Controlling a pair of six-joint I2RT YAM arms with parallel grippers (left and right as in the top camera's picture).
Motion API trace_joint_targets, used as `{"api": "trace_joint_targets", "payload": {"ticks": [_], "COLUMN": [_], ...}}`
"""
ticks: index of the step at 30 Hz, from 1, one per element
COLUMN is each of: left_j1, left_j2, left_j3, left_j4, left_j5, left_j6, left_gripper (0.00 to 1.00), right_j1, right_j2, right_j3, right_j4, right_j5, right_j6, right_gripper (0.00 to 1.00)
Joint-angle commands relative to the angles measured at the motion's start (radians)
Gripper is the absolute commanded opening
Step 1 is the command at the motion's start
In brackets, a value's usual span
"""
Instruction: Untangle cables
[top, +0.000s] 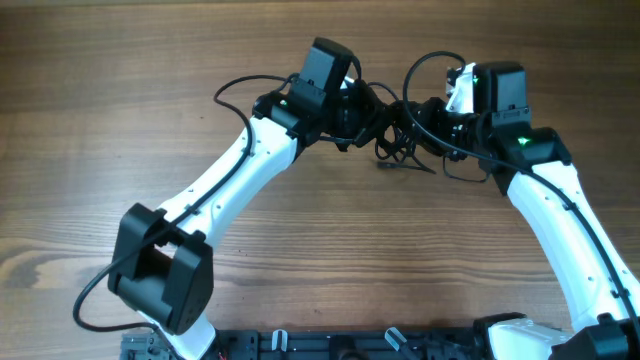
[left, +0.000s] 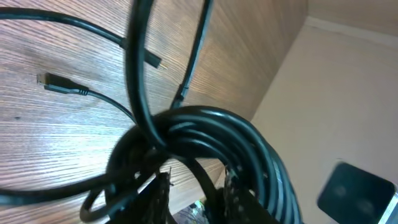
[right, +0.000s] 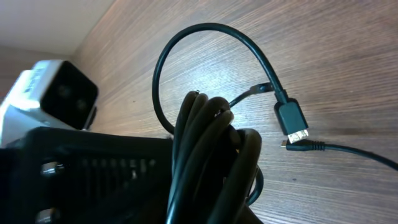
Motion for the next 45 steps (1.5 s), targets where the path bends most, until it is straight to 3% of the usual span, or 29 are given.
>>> {"api": "trace_joint_targets", "payload": {"ticks": [1, 8, 15, 26, 35, 40, 45], "left_j1": [-0.022, 0.000, 0.069, 0.248, 0.352, 0.405, 0.456], "left_j2": [0.015, 0.015, 0.014, 0.007, -0.089, -0.209, -0.282], "left_j3": [0.010, 0.010, 0.010, 0.010, 0.010, 0.010, 0.010], "left_j4": [0.023, 0.045, 0.045, 0.038, 0.120, 0.246, 0.469], "left_j5": [0.022, 0.063, 0.167, 0.475, 0.556, 0.567, 0.591], "left_j6": [0.000, -0.035, 0.047, 0.213, 0.213, 0.124, -0.171], "left_gripper": [0.26, 0.04, 0.04, 0.04, 0.04, 0.04, 0.04], "right_j1": [0.004, 0.004, 0.004, 0.003, 0.003, 0.003, 0.003], "right_j2": [-0.004, -0.004, 0.005, 0.070, 0.071, 0.088, 0.102], "right_j3": [0.011, 0.011, 0.011, 0.001, 0.001, 0.001, 0.000], "right_j4": [0.020, 0.020, -0.035, -0.042, -0.059, -0.060, -0.062], "right_j5": [-0.024, -0.022, 0.084, 0.117, 0.139, 0.138, 0.138], "right_j6": [-0.017, -0.018, 0.008, 0.008, 0.008, 0.008, 0.008], "right_gripper": [0.21, 0.21, 0.20, 0.17, 0.17, 0.17, 0.16]}}
